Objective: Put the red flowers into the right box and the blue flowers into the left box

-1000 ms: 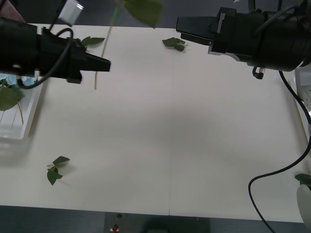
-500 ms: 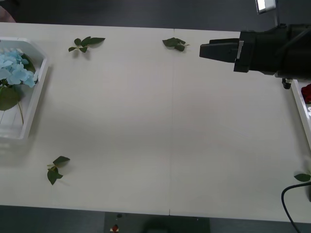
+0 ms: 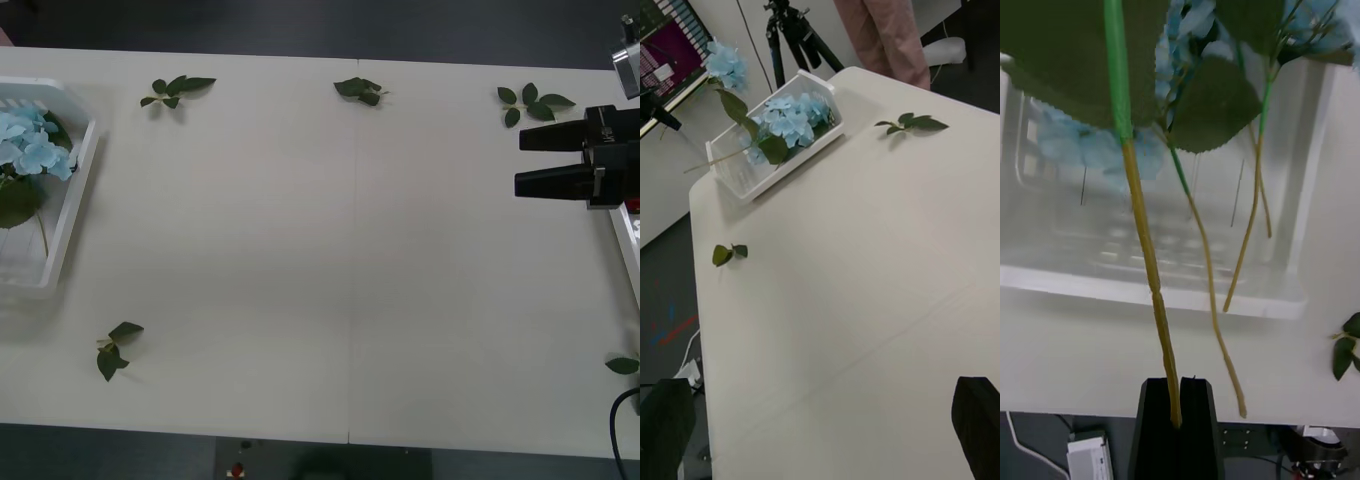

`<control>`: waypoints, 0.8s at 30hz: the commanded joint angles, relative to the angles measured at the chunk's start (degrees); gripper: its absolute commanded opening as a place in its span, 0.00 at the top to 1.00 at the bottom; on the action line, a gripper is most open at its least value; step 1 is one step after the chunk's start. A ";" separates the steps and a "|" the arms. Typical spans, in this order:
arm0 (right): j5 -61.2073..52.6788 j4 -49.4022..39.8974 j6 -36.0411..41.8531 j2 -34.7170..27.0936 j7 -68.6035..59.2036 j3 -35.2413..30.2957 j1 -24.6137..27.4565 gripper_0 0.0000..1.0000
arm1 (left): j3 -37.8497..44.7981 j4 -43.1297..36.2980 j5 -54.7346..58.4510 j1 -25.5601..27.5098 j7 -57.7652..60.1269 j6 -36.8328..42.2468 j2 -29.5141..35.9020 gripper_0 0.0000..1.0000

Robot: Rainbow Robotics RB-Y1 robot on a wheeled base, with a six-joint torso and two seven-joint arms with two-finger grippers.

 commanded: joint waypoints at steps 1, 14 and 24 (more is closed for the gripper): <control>-0.02 2.82 2.44 -4.98 7.12 -0.45 -0.92 0.00 | -2.22 0.33 -3.31 -0.95 -2.13 -1.26 2.23 1.00; -0.02 11.61 5.61 -13.59 26.15 -0.89 -1.01 0.00 | -11.36 0.15 -3.92 -2.09 -4.06 -10.84 2.14 0.69; -0.99 11.79 7.63 -15.52 26.15 -2.91 -1.10 0.00 | -11.45 0.15 -1.37 -2.09 -5.90 -11.80 2.14 0.19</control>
